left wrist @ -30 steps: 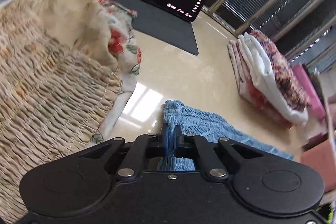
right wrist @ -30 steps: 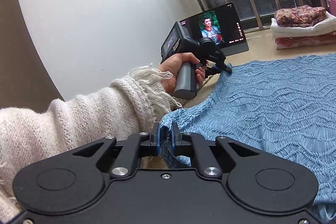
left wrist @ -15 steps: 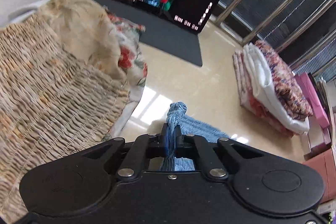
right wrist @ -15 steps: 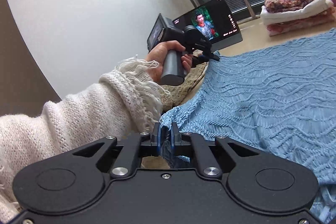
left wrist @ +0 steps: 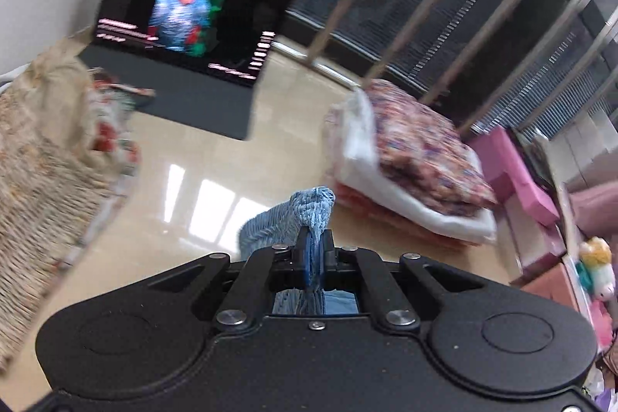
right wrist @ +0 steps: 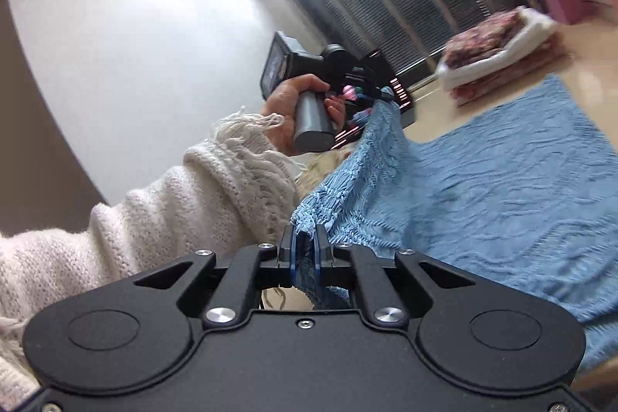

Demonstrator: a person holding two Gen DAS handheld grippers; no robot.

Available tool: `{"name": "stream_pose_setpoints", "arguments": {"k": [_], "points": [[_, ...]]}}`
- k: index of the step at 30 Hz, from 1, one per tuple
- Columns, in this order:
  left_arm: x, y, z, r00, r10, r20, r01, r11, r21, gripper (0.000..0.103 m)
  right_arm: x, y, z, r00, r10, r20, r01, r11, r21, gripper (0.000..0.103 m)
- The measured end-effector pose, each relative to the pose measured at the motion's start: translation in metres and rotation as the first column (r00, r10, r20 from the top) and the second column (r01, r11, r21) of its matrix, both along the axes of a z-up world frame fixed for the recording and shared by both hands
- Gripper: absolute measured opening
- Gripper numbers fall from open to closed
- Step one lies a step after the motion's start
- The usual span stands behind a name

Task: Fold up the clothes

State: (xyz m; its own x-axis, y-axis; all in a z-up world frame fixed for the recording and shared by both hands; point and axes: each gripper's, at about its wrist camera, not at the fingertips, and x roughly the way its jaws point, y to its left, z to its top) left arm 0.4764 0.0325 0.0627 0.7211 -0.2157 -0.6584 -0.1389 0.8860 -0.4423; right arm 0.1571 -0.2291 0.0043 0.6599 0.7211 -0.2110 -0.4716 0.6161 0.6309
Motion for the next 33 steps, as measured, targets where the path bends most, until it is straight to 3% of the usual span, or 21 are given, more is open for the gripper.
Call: {"name": "stream_pose_setpoints", "arguments": {"k": [11, 19, 24, 28, 33], "points": [[0.008, -0.108, -0.002, 0.997, -0.072, -0.028, 0.073, 0.997, 0.023, 0.004, -0.023, -0.087, -0.025, 0.971, -0.229, -0.068, 0.234, 0.970, 0.070, 0.008], [0.015, -0.156, -0.012, 0.993, -0.115, -0.038, 0.117, 0.992, 0.055, 0.004, -0.030, -0.115, -0.050, 0.941, -0.305, -0.150, 0.323, 0.940, 0.113, 0.008], [0.014, -0.168, -0.009, 0.989, -0.141, -0.034, 0.143, 0.989, 0.043, 0.004, -0.037, -0.127, -0.050, 0.941, -0.308, -0.142, 0.329, 0.929, 0.169, 0.007], [0.020, -0.194, -0.017, 0.987, -0.151, -0.051, 0.156, 0.979, 0.128, 0.004, -0.041, -0.137, -0.055, 0.923, -0.357, -0.141, 0.377, 0.914, 0.150, 0.007], [0.033, -0.229, -0.042, 0.984, -0.153, -0.094, 0.170, 0.960, 0.221, 0.004, -0.036, -0.147, -0.072, 0.886, -0.416, -0.207, 0.442, 0.892, 0.098, 0.007]]}}
